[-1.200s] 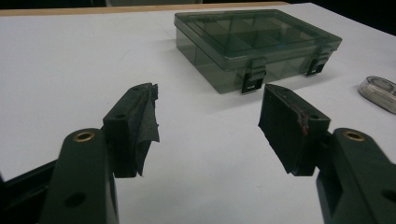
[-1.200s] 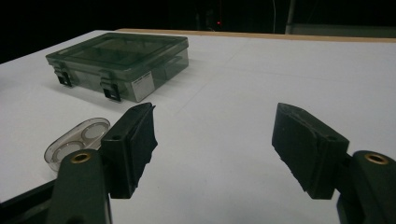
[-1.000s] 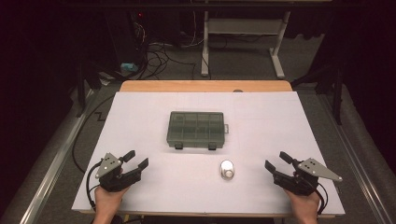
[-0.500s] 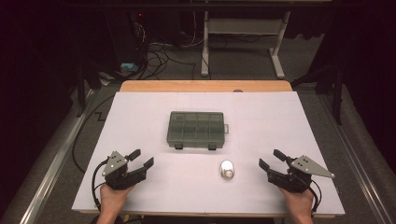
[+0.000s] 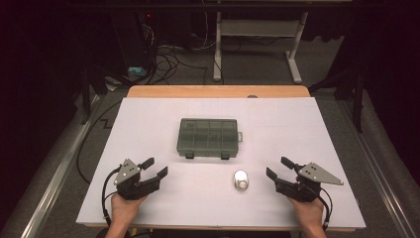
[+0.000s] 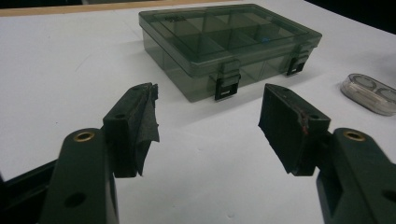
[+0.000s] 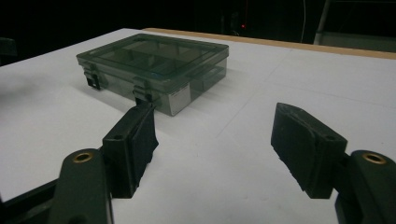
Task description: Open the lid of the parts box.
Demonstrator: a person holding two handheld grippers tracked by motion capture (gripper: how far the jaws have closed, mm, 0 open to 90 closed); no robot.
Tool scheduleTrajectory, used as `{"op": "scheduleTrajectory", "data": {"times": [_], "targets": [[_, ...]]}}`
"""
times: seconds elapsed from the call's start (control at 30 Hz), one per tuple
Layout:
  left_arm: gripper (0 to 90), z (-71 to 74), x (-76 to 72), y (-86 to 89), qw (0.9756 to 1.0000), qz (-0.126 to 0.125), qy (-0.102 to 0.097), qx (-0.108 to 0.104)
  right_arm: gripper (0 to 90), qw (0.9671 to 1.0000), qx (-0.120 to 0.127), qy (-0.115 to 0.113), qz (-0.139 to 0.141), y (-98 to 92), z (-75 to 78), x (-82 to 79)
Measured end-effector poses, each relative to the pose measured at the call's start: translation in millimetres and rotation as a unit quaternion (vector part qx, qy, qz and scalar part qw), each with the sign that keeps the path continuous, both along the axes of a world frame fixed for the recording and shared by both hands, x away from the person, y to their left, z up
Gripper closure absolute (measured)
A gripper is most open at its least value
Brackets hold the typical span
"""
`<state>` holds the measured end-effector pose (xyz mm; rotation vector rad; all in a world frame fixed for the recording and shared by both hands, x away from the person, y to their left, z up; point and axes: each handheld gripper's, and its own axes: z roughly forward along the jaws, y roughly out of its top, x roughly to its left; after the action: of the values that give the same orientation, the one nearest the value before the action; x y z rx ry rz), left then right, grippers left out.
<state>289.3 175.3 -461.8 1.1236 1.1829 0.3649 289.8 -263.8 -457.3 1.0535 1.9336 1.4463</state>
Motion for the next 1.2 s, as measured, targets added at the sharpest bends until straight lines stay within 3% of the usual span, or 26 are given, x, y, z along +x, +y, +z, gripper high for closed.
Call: {"op": "scheduleTrajectory", "data": {"times": [1.2], "targets": [[36.9, -2.5, 10.1, -33.2, 0.9992, -0.037, 0.009, 0.005, 31.1, 0.9985, -0.009, 0.015, 0.053, 40.9, -7.4, 14.1]]}}
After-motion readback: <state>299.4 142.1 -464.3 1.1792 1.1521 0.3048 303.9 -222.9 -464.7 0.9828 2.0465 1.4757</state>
